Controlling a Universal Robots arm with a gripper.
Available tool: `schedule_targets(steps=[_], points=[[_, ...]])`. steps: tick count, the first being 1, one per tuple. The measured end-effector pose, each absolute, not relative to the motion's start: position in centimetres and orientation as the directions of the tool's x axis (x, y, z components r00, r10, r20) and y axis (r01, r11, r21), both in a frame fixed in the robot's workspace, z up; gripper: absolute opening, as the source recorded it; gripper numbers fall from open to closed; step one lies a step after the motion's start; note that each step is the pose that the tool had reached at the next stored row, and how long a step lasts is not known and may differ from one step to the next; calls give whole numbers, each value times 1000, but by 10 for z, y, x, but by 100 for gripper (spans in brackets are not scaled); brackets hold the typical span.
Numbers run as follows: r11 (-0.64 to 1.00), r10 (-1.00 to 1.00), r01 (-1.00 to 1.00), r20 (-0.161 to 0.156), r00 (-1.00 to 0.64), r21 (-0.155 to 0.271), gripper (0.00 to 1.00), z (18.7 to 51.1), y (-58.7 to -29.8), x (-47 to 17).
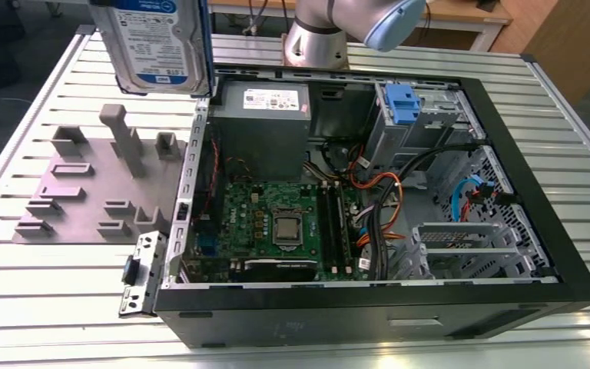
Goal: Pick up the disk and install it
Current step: 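Pick up the disk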
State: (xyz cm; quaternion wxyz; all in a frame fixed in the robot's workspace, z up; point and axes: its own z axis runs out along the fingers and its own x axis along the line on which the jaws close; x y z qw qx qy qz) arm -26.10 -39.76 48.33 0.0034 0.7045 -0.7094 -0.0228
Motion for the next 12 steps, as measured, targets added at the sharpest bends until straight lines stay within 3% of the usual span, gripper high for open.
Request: schedule_targets(steps=[12], points=[[7, -1000, -999, -27, -8, 37, 36, 481, -415, -235]])
